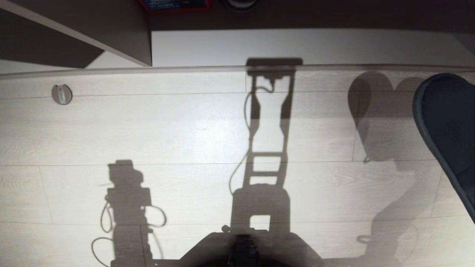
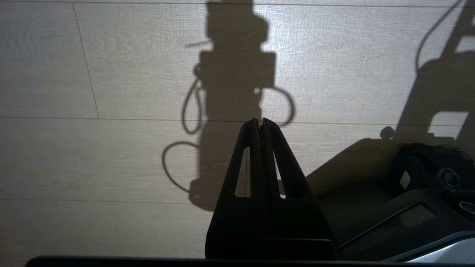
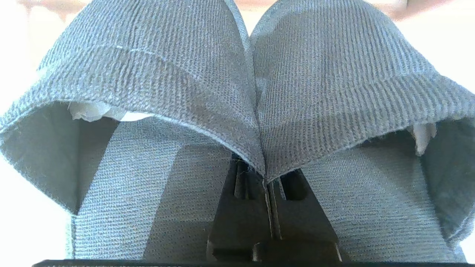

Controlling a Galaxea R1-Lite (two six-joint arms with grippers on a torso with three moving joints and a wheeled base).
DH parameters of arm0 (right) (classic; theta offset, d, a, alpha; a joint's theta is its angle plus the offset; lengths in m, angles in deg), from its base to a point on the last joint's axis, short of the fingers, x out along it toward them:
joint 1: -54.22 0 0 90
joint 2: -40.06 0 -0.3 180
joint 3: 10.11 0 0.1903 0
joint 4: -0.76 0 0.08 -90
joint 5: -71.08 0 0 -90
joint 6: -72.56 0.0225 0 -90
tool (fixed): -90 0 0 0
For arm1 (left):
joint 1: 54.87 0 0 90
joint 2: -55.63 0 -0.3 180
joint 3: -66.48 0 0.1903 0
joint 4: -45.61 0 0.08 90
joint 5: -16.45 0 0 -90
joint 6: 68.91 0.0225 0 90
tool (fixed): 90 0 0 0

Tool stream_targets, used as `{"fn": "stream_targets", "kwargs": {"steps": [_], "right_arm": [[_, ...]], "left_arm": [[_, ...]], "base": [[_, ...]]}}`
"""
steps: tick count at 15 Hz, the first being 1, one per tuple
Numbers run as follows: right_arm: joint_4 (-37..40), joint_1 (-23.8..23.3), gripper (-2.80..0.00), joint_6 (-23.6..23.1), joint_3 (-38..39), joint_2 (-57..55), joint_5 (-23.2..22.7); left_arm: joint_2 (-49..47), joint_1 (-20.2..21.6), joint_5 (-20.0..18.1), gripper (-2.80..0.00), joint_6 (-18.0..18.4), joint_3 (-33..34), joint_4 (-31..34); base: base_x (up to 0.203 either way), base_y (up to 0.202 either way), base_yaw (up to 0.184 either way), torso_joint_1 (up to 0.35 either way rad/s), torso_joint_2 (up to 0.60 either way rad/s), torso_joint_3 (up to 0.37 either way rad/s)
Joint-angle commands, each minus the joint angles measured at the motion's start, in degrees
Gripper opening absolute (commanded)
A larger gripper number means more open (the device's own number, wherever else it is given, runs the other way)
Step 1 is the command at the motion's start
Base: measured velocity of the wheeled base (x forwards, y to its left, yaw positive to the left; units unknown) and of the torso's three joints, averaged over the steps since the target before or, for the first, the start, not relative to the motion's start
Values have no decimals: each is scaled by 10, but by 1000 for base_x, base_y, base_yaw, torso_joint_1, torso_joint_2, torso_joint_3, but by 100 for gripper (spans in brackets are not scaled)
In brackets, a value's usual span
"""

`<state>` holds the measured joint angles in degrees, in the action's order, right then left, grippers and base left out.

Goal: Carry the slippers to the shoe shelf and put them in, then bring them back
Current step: Place the slippers on the floor

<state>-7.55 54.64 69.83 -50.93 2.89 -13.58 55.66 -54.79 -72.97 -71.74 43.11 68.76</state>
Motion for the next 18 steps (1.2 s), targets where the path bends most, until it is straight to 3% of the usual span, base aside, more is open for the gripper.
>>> {"fn": "stream_targets", "kwargs": {"steps": [1,5,11,14,18], "right_arm": [[47,-1,-280,-2,17,90,-1],[135,-2,-280,-24,53,168,0],[165,-11,-280,-41,152,255,-5],[177,-10,-280,-42,174,275,-37],[253,-7,-280,-36,174,326,-59]], "left_arm": [[0,0,0,-280,-1,0,0],[0,0,0,-280,-1,0,0],[0,0,0,-280,-1,0,0],[0,0,0,-280,-1,0,0],[0,0,0,-280,-1,0,0]], "base": [[0,0,0,0,0,0],[0,0,0,0,0,0],[0,0,0,0,0,0],[0,0,0,0,0,0],[0,0,0,0,0,0]]}}
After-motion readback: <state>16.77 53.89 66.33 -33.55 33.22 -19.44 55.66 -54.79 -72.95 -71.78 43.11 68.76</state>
